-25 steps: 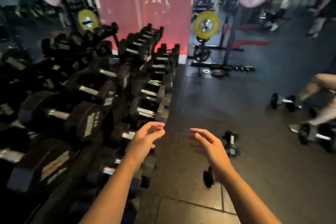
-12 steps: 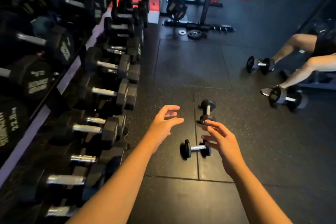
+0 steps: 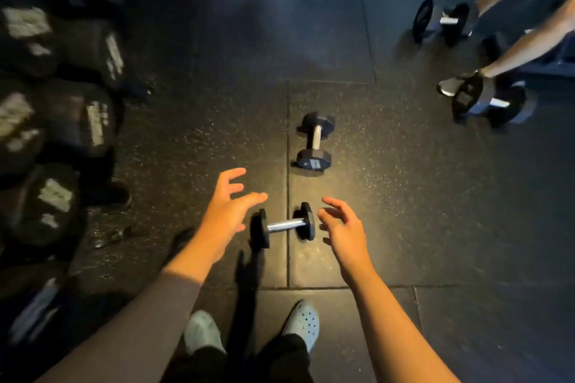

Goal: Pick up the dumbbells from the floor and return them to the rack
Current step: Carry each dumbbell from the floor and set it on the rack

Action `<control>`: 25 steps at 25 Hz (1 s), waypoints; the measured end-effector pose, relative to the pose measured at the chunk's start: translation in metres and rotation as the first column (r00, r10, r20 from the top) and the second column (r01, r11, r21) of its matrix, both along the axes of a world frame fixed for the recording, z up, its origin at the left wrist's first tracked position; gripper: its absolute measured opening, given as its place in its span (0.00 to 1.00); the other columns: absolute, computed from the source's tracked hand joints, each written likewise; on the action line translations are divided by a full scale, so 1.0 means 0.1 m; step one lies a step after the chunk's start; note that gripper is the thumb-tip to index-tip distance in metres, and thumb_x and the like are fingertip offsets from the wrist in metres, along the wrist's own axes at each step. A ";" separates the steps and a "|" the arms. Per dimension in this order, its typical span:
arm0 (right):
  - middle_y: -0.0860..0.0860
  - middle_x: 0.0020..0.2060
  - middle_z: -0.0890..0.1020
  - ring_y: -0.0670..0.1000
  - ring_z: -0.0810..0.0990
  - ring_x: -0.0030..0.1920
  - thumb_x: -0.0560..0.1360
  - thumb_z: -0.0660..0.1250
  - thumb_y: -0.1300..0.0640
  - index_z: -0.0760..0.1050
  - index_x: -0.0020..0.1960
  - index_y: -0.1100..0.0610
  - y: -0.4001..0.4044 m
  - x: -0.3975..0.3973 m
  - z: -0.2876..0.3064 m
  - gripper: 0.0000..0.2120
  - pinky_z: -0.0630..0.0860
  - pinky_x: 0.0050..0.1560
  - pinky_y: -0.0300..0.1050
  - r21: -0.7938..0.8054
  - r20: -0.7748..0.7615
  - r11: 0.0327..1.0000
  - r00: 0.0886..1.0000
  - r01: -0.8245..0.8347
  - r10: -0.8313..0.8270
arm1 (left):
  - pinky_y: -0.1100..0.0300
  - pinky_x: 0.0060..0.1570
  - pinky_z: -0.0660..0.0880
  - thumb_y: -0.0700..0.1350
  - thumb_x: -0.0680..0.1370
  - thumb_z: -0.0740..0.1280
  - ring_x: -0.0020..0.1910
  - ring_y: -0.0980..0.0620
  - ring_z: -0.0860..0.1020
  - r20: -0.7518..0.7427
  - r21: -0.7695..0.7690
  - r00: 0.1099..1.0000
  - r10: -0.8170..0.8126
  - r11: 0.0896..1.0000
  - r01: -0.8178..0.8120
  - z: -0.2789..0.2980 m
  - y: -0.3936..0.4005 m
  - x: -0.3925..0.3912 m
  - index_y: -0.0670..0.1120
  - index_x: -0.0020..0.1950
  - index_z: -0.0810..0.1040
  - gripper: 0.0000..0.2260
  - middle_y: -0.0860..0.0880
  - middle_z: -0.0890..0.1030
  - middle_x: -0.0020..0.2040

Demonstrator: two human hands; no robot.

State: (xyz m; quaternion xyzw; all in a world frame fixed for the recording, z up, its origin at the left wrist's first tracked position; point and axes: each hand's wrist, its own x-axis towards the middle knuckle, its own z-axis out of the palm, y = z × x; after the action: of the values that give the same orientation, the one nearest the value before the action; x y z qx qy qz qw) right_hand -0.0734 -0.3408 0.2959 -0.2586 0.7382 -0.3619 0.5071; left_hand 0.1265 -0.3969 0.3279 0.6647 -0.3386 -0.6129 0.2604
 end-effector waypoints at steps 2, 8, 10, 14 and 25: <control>0.57 0.57 0.82 0.46 0.80 0.45 0.80 0.67 0.61 0.78 0.64 0.54 -0.13 -0.19 -0.66 0.13 0.76 0.40 0.35 0.028 -0.048 1.000 0.999 -0.014 0.016 | 0.45 0.54 0.72 0.46 0.74 0.75 0.63 0.46 0.74 0.030 0.015 0.999 0.041 0.999 -0.041 -0.64 -0.12 -0.15 0.60 0.69 0.69 0.27 0.49 0.70 0.68; 0.54 0.62 0.79 0.56 0.79 0.62 0.78 0.70 0.57 0.75 0.67 0.50 -0.59 -0.42 -2.90 0.19 0.74 0.66 0.58 0.091 -0.177 0.990 0.977 -0.103 0.118 | 0.45 0.62 0.72 0.43 0.72 0.78 0.64 0.44 0.73 0.199 0.018 0.968 0.153 0.987 -0.160 -2.89 -0.46 -0.44 0.56 0.72 0.67 0.33 0.45 0.71 0.70; 0.56 0.65 0.77 0.57 0.78 0.64 0.77 0.71 0.55 0.73 0.70 0.50 -0.72 -0.41 -3.47 0.22 0.74 0.67 0.59 0.099 -0.207 0.987 0.968 -0.126 0.145 | 0.53 0.57 0.71 0.43 0.71 0.79 0.64 0.45 0.73 0.232 0.030 0.961 0.147 0.987 -0.158 -3.50 -0.49 -0.52 0.54 0.72 0.68 0.34 0.45 0.70 0.70; 0.56 0.68 0.76 0.58 0.77 0.66 0.76 0.72 0.51 0.67 0.76 0.51 -0.88 -0.39 -4.24 0.30 0.73 0.68 0.59 0.158 -0.260 0.969 0.939 -0.188 0.224 | 0.52 0.57 0.72 0.46 0.69 0.78 0.60 0.43 0.74 0.354 0.031 0.920 0.169 0.981 -0.192 -4.33 -0.49 -0.71 0.53 0.73 0.68 0.34 0.44 0.69 0.68; 0.53 0.48 0.84 0.55 0.82 0.49 0.78 0.71 0.56 0.79 0.63 0.56 -0.81 -0.37 -4.21 0.14 0.79 0.49 0.48 0.137 -0.386 0.985 0.910 -0.104 0.150 | 0.44 0.55 0.79 0.41 0.79 0.66 0.55 0.37 0.80 0.513 0.151 0.844 0.156 0.952 -0.267 -4.53 -0.30 -0.78 0.44 0.61 0.78 0.11 0.40 0.80 0.58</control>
State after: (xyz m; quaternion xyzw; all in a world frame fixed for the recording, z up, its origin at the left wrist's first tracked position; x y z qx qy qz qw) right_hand -0.1099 -0.4215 -0.1250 -0.3447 0.8261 -0.2260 0.3843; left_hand 0.0482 -0.4273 -0.1252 0.8570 -0.2492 -0.4227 0.1573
